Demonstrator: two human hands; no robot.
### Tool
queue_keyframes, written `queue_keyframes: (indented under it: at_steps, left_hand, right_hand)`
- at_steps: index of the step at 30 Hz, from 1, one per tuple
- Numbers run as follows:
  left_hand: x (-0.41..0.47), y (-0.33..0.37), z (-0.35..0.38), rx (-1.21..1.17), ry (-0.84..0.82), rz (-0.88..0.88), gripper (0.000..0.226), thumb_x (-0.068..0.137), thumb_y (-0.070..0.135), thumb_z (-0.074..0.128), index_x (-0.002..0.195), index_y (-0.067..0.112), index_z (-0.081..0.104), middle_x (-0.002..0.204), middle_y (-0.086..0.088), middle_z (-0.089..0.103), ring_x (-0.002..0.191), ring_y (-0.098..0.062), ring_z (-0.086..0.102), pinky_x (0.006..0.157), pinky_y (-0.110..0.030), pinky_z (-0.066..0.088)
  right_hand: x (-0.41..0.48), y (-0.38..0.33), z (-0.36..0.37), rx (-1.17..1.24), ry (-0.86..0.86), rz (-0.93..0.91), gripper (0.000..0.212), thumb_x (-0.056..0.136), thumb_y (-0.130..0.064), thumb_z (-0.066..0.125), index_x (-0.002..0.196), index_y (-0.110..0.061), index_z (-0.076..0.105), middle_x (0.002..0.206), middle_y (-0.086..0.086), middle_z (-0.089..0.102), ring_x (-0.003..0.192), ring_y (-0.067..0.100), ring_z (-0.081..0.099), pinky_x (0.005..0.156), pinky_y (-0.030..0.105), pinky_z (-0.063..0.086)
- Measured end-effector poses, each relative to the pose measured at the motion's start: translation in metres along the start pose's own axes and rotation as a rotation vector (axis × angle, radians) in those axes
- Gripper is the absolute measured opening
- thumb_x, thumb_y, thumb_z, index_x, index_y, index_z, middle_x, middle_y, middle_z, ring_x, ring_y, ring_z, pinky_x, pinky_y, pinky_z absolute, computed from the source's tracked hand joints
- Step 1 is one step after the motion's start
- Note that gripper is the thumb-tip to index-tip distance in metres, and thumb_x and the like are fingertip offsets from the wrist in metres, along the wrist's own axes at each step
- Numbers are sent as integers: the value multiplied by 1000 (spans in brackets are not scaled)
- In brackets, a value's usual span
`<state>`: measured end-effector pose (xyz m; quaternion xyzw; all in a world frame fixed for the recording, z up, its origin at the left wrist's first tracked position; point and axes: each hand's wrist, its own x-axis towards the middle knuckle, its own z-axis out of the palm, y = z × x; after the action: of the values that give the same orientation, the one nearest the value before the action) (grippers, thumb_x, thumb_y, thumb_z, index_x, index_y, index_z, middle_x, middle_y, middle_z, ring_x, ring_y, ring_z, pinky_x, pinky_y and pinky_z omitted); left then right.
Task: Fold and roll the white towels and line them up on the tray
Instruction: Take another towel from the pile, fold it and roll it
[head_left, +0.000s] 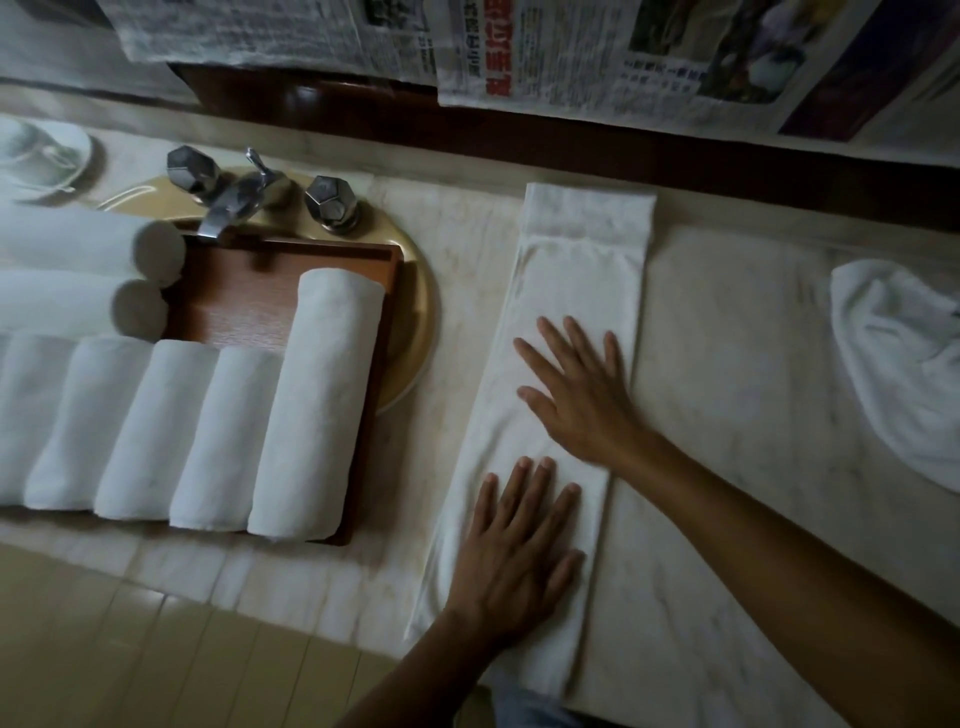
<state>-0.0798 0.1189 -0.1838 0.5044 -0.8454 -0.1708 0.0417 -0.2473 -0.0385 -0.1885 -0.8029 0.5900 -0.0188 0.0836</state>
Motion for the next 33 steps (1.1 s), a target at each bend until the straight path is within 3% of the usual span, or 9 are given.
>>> queue_keyframes:
  at_steps: [7,10,13,18,22,26,29,31,33]
  left_hand:
    - [-21,-5,1,37,-20,110,65,107,54,40,165,31,20,173,-4,10,160,-27,7,123,-56,19]
    - [-21,-5,1,-5,-1,107,66,105,52,45,164,31,23,173,-3,12,160,-26,9,124,-57,24]
    - [-21,-5,1,-14,8,110,67,105,53,46,164,32,23,173,-2,12,160,-25,9,124,-57,24]
    - [-21,-6,3,-15,16,116,67,105,54,46,164,31,23,173,-2,13,160,-26,10,124,-56,23]
    - [-20,-8,3,-17,-11,109,66,106,56,40,165,33,18,173,0,9,160,-24,5,127,-54,15]
    - [-19,-9,0,-1,-87,123,65,108,59,28,165,36,6,174,2,-2,160,-22,-7,127,-53,4]
    - [-16,-13,-13,-58,-160,149,62,109,56,25,165,37,6,173,4,-12,157,-17,-20,127,-47,-14]
    - [-22,-17,-23,-138,-103,121,57,109,46,32,163,33,23,174,0,3,160,-18,-8,128,-44,-5]
    - [-38,-26,-30,-224,85,-6,47,104,30,51,151,26,47,162,-5,37,152,-25,28,123,-43,25]
  right_hand:
    - [60,25,-10,16,9,31,68,99,-63,18,160,-36,30,171,1,18,158,29,7,122,64,9]
    - [29,-4,-4,88,39,-122,63,99,-59,32,156,-34,39,168,5,27,156,31,19,121,62,17]
    - [0,-9,8,-19,-15,-273,63,101,-61,32,160,-38,30,171,-1,18,158,25,12,122,58,10]
    - [73,28,-14,-35,-22,-2,66,101,-64,22,161,-37,22,171,-6,18,158,19,11,123,60,11]
    - [98,33,-23,-42,-69,38,62,104,-59,19,162,-36,17,171,-11,15,159,18,5,124,60,6]
    - [72,11,-26,105,-112,157,61,107,-51,35,163,-31,21,172,-3,8,159,26,0,124,59,1]
    - [2,-8,-18,257,5,237,59,103,-35,53,158,-22,37,168,8,25,156,32,16,124,52,15]
    - [-57,-24,-11,325,91,285,55,97,-25,63,150,-14,50,161,14,39,151,35,29,123,49,26]
    - [-112,-42,-7,379,125,336,50,94,-18,68,142,-11,58,156,15,45,147,34,36,120,49,34]
